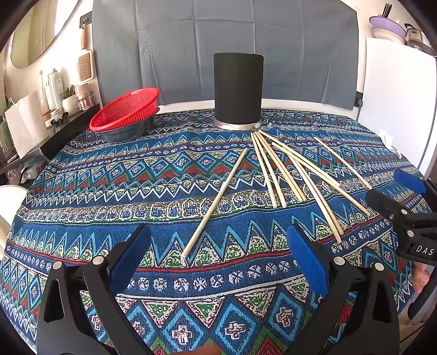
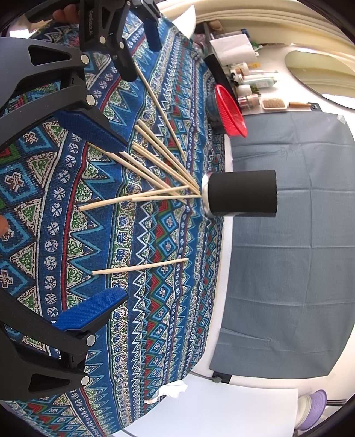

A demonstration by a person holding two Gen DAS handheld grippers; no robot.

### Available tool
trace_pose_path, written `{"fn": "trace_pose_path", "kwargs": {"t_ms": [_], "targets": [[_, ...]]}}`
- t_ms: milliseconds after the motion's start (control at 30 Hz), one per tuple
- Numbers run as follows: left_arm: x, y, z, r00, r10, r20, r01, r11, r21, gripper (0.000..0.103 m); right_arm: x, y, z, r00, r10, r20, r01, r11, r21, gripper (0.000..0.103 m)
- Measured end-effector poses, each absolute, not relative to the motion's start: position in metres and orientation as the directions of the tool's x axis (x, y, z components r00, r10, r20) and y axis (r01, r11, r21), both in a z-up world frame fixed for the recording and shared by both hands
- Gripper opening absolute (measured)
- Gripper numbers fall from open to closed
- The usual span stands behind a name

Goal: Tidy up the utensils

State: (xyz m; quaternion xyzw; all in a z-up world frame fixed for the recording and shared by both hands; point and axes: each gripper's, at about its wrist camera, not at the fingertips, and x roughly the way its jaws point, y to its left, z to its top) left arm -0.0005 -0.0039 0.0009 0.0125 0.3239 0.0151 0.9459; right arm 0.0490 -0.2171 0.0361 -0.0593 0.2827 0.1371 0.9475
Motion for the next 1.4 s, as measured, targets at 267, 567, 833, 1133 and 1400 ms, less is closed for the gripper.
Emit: {"fn": "trace_pose_path", "kwargs": {"t_ms": [267,567,833,1133,1400], "targets": [[0.009,-0.007,0.003,0.759,0.031,-0.651,0.032,0.996,0.085,0.097,0.054,-0.211,0.036,0.788,0.141,-0.599,-0.258,0.96,-0.113,0.095],[0.038,-0.004,0.027,0.719,0.017,-0.695,0.086,0.99,0.112,0.097,0.078,-0.217,0.059,0.79,0.041,-0.612,-0.227,0.947,-0.229,0.095],[0.073,0.0,0.04,0.629,-0.011,-0.778,0.134,0.987,0.094,0.097,0.129,-0.221,0.067,0.679,0.073,-0.73,-0.275,0.948,-0.162,0.095],[0.119,0.009,0.029,0.51,0.066,-0.858,0.142,0.977,0.159,0.097,0.192,-0.224,0.057,0.508,0.053,-0.859,-0.331,0.933,-0.139,0.095],[0.145,0.004,0.013,0.446,0.032,-0.894,0.176,0.977,0.122,0.097,0.227,-0.229,0.036,0.406,0.036,-0.913,-0.328,0.938,-0.109,0.095]]}}
